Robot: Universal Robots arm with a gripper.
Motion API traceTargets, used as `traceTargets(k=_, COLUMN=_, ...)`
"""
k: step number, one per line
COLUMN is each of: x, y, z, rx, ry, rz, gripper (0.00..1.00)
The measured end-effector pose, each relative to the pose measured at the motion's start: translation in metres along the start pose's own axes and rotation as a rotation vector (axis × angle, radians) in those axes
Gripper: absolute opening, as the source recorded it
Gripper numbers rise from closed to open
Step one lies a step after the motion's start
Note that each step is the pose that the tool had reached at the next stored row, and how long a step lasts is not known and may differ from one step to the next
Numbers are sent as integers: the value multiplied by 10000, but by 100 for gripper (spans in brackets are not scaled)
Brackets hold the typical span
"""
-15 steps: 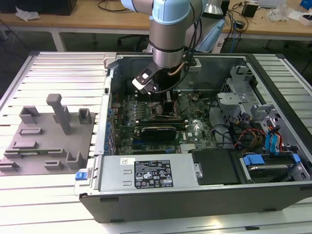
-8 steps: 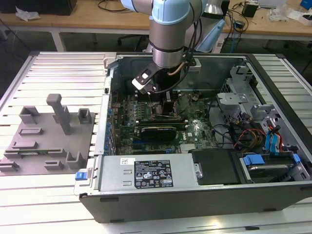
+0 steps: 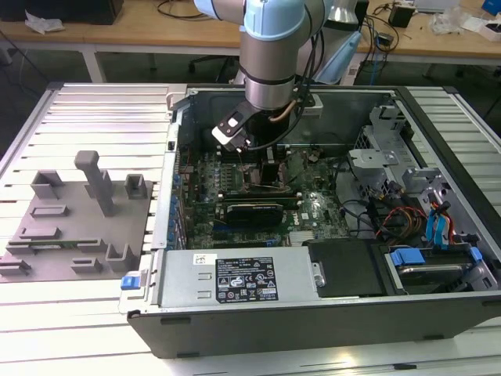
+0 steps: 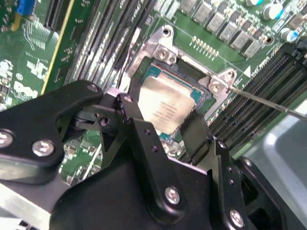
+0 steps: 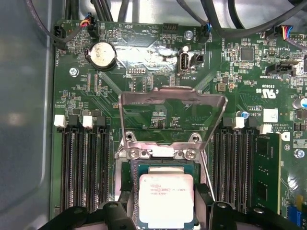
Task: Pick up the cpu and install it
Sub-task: 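Place the cpu into insertion slot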
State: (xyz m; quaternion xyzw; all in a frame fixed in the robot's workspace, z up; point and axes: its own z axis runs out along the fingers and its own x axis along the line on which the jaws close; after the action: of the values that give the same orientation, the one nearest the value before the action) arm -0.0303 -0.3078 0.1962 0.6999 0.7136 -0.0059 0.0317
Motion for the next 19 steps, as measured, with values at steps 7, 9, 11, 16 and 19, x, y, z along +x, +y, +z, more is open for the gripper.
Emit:
traceTargets(k=7, x=0, y=0, z=-3, rx=0, ry=37, rz=2, gripper=61)
traceTargets(k=9, x=1, y=1, z=-5, rx=1, ry=36, rz=0, gripper=61)
traceTargets(k=11, x=2, y=0, z=-7, rx=2, ry=33, rz=1, gripper=61)
traceTargets(k=16, x=9, y=0, z=-8, rx=1, ry=36, rz=1, gripper=61)
traceTargets(k=19, x=8, y=1, z=-34, rx=2, ry=35, rz=1, gripper=61)
